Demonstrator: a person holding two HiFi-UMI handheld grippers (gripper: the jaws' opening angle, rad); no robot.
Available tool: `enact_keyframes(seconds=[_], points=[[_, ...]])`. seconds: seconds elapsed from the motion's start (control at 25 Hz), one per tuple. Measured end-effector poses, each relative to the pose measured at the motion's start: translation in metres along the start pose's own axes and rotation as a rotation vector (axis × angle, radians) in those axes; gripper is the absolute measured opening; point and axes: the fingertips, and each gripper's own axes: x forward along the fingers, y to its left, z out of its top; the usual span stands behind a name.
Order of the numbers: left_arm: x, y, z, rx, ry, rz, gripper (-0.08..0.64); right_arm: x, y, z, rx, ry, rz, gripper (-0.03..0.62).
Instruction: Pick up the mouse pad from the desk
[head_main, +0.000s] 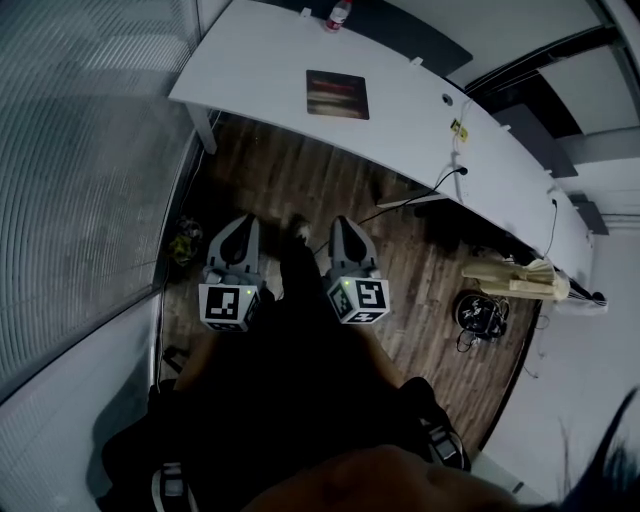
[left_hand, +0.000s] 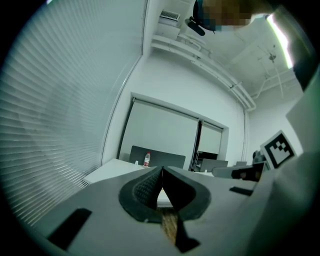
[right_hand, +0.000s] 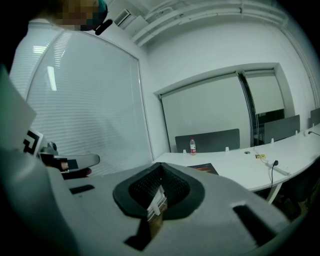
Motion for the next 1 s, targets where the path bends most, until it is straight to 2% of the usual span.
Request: enact_keyframes(seconds=[0.36, 1.0], points=[[0.037, 0.002, -0.015, -0.020, 0.031, -0.004, 0.003, 0.035, -0.017, 0.001, 0.006, -0.014, 0.015, 0.000], [0.213, 0.018, -0.019, -0.021, 0.112, -0.015, 0.003, 0.173, -0.123, 0.032, 0.049, 0.011, -0.013, 0.000]])
